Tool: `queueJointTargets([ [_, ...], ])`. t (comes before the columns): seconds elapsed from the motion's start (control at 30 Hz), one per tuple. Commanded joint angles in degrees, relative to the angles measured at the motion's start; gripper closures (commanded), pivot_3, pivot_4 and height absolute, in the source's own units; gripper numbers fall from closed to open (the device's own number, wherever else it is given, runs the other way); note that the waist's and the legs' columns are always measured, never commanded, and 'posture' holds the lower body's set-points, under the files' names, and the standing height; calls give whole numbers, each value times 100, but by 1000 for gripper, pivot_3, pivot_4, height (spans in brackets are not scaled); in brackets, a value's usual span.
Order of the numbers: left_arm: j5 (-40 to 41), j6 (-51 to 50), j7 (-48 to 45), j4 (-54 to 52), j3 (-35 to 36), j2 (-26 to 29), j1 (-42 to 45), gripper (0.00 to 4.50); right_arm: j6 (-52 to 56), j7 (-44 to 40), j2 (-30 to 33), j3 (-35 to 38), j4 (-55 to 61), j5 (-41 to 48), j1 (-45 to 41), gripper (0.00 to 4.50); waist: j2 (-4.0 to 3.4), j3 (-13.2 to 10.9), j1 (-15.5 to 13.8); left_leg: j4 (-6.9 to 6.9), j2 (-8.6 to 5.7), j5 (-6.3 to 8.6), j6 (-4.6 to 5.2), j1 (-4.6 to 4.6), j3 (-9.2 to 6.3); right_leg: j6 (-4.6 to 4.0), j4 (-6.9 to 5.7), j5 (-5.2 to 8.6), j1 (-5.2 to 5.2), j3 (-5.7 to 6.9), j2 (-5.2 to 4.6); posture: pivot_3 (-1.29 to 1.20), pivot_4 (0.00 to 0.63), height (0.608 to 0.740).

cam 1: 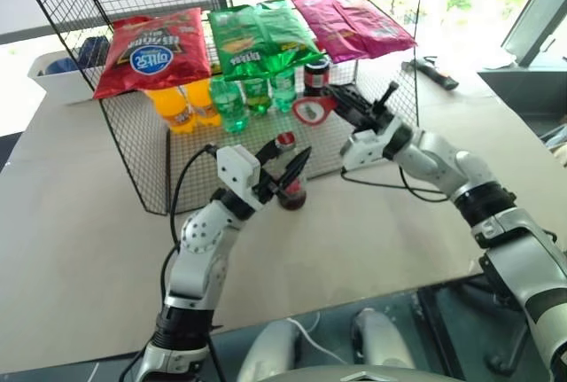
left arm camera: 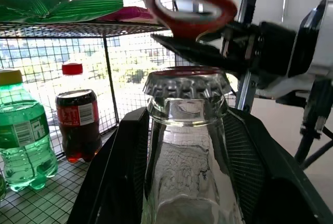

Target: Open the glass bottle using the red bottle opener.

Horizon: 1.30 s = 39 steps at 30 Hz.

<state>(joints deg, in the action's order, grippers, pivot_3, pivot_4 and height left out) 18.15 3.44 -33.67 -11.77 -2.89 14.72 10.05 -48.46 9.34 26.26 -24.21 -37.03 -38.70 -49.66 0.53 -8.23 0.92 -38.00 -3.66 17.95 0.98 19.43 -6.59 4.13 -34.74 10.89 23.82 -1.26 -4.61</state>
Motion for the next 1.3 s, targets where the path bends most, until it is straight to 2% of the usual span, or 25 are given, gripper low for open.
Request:
queueJointTargets([
  [0.03, -120, -150, -22, 237, -84, 51, -148, 2472, 59, -245, -78, 138, 118, 291, 47, 4500, -1, 0, 3, 0, 0, 0, 0, 0, 0, 0, 0, 0, 0, 0, 0, 0, 150, 739],
  [0.33, -134, -141, -59, 257, -84, 72, -150, 2472, 55, -417, -51, 49, 193, 22, 228, 4500, -1, 0, -3, 0, 0, 0, 0, 0, -1, 0, 0, 0, 0, 1, 0, 0, 150, 739],
  [0.63, -139, -117, -59, 292, -74, 79, -148, 2472, 51, -72, -115, 416, 481, 185, 127, 4500, -1, -1, -6, -1, 0, 0, 0, 0, -1, 0, -1, 0, 0, 1, 0, 0, 150, 739],
  [0.9, -154, -103, -41, 299, -72, 81, -160, 2472, 116, -284, -164, 360, 273, 243, 224, 4500, -1, -1, -2, 0, 0, 0, 0, 0, -1, 0, -1, 0, 0, 1, 0, 0, 150, 739],
  [0.97, -160, -98, -34, 301, -72, 81, -173, 2472, 217, -624, -256, 327, 80, 481, 299, 4500, -1, 0, 1, 0, 0, 0, 0, 0, -1, 0, -1, 0, 0, 1, 0, 0, 150, 739],
  [1.07, -175, -104, -9, 294, -78, 77, -201, 2472, 541, -1646, -510, 291, -300, 1202, 593, 4500, -1, 0, -3, 0, 2, 0, 0, -2, -3, 0, 0, 0, -3, 2, 1, 0, 150, 739],
  [1.2, -168, -109, 9, 295, -77, 62, -192, 2472, 1663, -3540, -905, 368, -147, 2589, 1419, 4500, -2, -1, 1, 0, 6, 1, 1, -3, -5, 0, 5, 0, -6, 4, 1, 0, 150, 739],
  [1.3, -147, -107, 18, 274, -63, 54, -198, 2472, 2636, -4355, -941, 358, 311, 2993, 1865, 4500, -11, 6, 1, 1, 17, 1, 1, -2, -7, 0, 5, 0, -5, 4, 1, 0, 150, 739],
])
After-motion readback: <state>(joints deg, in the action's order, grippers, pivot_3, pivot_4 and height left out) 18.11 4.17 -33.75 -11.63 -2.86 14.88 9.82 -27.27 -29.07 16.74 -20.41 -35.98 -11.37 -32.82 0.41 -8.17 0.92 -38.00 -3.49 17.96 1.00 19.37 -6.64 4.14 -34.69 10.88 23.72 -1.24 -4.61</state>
